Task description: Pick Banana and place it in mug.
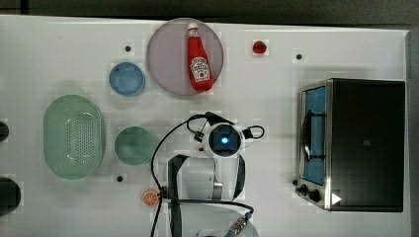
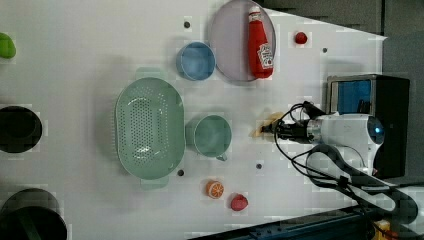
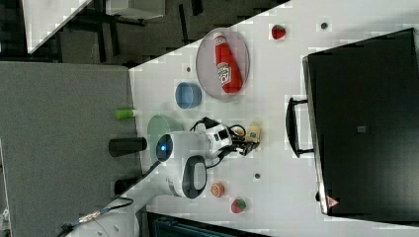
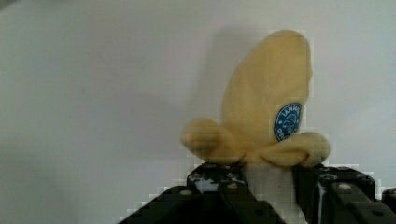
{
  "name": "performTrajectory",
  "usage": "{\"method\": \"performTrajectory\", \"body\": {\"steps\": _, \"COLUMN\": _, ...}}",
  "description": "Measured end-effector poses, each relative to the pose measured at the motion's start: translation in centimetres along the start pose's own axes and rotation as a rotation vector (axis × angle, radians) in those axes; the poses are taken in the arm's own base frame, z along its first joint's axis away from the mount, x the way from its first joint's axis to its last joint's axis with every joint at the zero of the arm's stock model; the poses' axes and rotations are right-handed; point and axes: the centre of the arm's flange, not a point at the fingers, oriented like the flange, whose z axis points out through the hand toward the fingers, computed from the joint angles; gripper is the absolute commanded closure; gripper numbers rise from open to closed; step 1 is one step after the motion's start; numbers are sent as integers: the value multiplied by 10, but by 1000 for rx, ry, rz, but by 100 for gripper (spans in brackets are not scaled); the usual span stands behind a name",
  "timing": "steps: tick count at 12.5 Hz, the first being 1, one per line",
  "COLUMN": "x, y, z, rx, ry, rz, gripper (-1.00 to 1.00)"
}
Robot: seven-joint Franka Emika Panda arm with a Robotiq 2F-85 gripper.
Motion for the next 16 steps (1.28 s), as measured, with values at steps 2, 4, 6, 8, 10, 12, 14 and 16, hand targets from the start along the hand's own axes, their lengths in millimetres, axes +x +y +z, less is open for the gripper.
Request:
{"method": "performTrajectory", "body": {"steps": 2, "x": 0, "y": 2, "z": -34, "rx": -6, "ry": -6, "rz": -1, "gripper": 42}}
{"method": "performTrajectory", "body": {"steps": 4, "x": 5, "y": 4, "z": -97, "rx": -14, "ry": 6, "rz": -1, "gripper": 42}}
{"method": "performTrajectory", "body": {"steps": 6, "x": 6, "y": 2, "z": -177, "rx": -21, "ry": 16, "rz": -11, "gripper": 42}}
{"method": "performTrajectory", "body": {"steps": 8, "x": 16, "y": -11, "z": -264, "rx": 26, "ry": 86, "rz": -6, "gripper": 42}}
{"method": "performTrajectory", "body": {"steps": 10, "x": 10, "y": -11, "z": -319, "rx": 35, "ry": 139, "rz": -15, "gripper": 42}}
{"method": "performTrajectory", "body": {"steps": 12, "x": -10, "y": -7, "z": -350, "rx": 35, "ry": 179, "rz": -20, "gripper": 42}}
{"method": "performTrajectory", "body": {"steps": 14, "x": -31, "y": -35, "z": -359, "rx": 4, "ry": 197, "rz": -88, "gripper": 42}}
{"method": "performTrajectory", "body": {"steps": 16, "x": -47, "y": -83, "z": -342, "rx": -34, "ry": 168, "rz": -190, "gripper": 42}}
